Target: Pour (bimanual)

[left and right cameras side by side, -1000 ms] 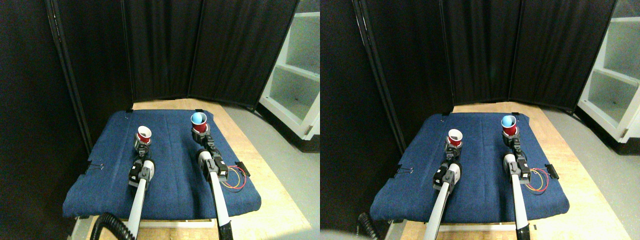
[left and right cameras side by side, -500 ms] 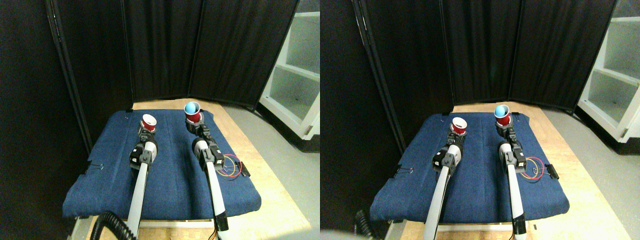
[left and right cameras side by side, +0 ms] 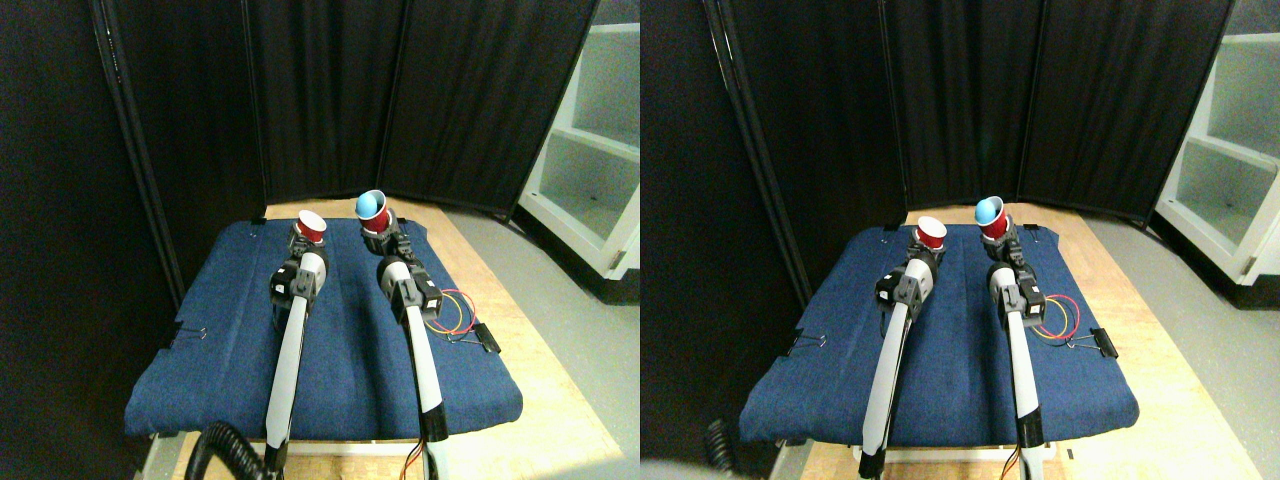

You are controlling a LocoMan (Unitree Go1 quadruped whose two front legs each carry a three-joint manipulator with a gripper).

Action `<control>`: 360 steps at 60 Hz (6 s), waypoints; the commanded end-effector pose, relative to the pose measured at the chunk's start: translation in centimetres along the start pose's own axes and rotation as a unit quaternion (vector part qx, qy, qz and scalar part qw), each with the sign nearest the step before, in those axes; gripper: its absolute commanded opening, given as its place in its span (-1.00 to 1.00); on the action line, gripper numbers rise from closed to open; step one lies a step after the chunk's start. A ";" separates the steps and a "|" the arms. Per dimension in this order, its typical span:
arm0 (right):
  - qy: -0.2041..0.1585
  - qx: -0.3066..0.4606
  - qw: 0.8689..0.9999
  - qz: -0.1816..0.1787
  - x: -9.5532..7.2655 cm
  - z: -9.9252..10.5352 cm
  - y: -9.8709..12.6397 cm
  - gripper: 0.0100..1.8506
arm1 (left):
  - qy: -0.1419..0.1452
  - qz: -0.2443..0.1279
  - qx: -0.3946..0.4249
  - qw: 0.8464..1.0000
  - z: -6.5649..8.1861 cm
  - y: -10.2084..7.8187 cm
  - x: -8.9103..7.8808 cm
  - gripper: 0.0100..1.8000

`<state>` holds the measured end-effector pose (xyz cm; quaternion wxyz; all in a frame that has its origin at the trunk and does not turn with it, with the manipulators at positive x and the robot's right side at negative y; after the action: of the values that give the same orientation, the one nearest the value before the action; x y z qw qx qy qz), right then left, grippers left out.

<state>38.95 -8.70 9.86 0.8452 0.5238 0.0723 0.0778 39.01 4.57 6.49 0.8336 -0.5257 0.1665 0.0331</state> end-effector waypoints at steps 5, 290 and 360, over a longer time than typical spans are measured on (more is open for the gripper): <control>0.010 -0.015 1.000 0.019 0.7 0.0 1.2 -0.63 | 0.022 -0.010 0.000 1.000 -0.7 -1.0 0.6 -0.64; -0.050 -0.123 0.991 0.004 3.6 2.5 -1.0 -0.65 | 0.019 0.001 0.003 1.000 0.3 -0.8 2.7 -0.64; -0.148 0.116 0.980 -0.066 1.6 1.2 -9.3 -0.65 | -0.084 0.010 -0.063 0.994 3.2 10.6 3.6 -0.64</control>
<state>41.21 -13.61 2.14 0.7944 0.6040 -0.0016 -0.0633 40.57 11.60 -2.56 0.8114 -0.5638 0.1124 0.1059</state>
